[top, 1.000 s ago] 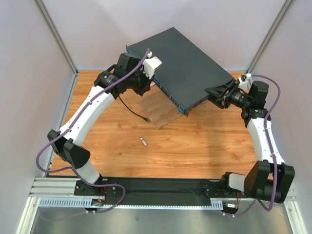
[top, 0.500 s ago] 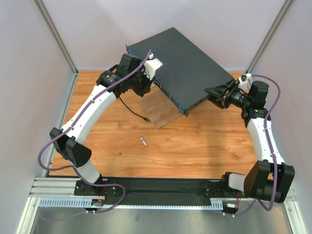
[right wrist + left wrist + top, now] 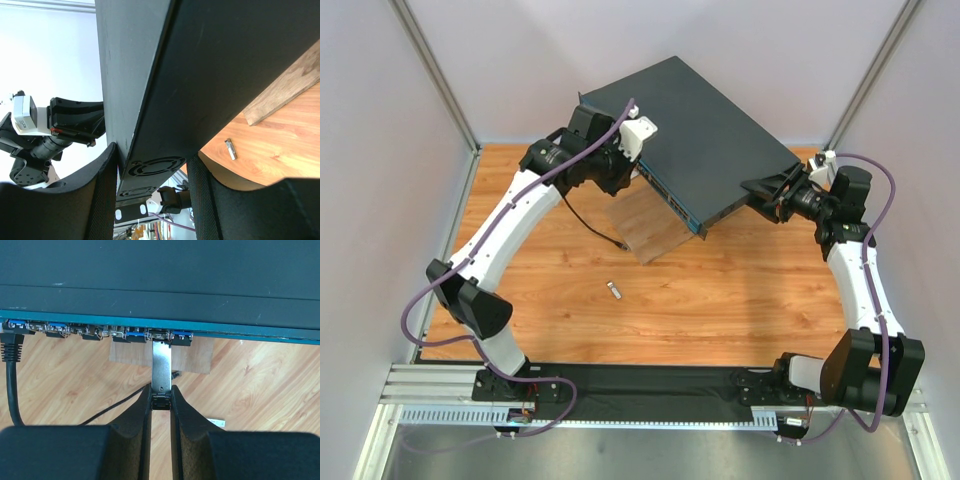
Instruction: Insert the plug into the switch port
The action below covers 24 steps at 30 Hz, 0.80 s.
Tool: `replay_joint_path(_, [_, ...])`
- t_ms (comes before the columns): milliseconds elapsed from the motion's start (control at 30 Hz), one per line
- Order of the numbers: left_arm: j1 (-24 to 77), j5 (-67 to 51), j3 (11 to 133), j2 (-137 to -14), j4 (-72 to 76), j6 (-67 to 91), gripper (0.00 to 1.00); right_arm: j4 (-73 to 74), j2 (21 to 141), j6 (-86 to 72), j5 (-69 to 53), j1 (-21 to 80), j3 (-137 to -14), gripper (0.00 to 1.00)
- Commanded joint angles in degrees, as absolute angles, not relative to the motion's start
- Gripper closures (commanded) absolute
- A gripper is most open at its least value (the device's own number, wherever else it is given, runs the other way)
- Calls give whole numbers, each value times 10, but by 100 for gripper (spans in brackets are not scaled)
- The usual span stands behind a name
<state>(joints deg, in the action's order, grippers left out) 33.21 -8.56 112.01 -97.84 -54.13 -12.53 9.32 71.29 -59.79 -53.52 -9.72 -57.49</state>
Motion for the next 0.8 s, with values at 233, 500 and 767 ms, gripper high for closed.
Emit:
replay_joint_path(233, [345,-102,1172,-1006,-483,-125,100,46,722,-477,-494,-91,-595,100])
replay_joint_path(500, [360,-119,1229,-1037,-500,-113,100,46,723,-478,-494,-91,-594,100])
replay_joint_path(767, [360,-124,1208,-1041,-497,-95,100,47,725,-475,-495,-91,-595,100])
